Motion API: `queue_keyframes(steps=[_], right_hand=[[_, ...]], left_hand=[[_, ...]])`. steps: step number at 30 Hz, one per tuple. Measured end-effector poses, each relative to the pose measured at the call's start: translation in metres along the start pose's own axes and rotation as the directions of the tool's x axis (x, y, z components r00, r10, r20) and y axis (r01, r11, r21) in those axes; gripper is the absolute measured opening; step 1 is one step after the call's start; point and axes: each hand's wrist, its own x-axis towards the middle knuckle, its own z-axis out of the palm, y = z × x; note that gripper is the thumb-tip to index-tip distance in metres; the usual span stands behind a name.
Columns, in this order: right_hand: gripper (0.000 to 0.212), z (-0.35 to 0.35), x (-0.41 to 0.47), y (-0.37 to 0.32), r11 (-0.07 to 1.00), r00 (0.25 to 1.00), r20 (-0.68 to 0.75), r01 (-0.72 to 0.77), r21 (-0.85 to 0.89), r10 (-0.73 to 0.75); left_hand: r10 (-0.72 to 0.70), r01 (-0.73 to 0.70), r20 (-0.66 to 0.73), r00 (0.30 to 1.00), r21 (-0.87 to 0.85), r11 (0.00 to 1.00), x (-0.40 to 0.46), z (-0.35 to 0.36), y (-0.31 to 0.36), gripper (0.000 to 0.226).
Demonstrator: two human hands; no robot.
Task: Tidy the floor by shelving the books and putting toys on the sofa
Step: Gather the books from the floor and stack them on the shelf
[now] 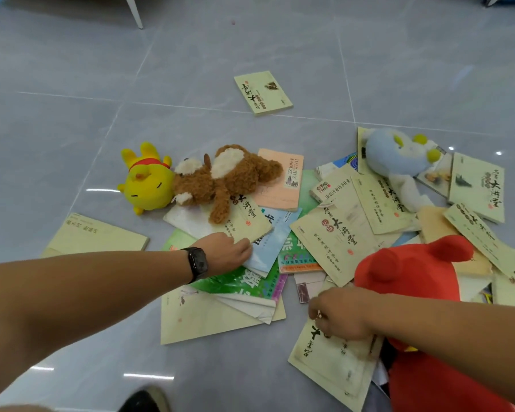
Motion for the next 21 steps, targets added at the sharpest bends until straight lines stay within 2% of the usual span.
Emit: queue_keyframes(steps=[2,3,11,15,21], right_hand=[[0.035,0.001,-0.002,-0.001,1.000,1.000,0.008,0.006,-0.008,-0.006],[0.035,0.004,-0.003,-0.001,1.000,1.000,0.024,0.011,-0.008,-0.011],[0.033,0.017,-0.002,0.011,0.999,0.994,0.108,-0.011,-0.041,0.016],[0.033,0.020,0.001,0.012,0.999,0.994,0.110,-0.023,-0.039,0.027],[0.030,0.027,0.006,0.007,0.999,0.993,0.114,-0.011,-0.049,0.016]], left_hand=[[0.060,-0.055,-0.091,0.994,0.050,0.997,-0.004,-0.005,-0.003,0.007],[0.082,-0.075,-0.133,0.988,0.056,0.996,-0.007,-0.006,-0.005,0.003],[0.117,-0.119,-0.271,0.955,0.008,0.993,-0.007,-0.016,0.001,0.014],[0.156,-0.176,-0.223,0.962,-0.072,0.982,-0.002,-0.010,0.037,0.004],[0.032,-0.054,-0.250,0.968,-0.081,0.995,0.004,-0.013,0.024,0.016]])
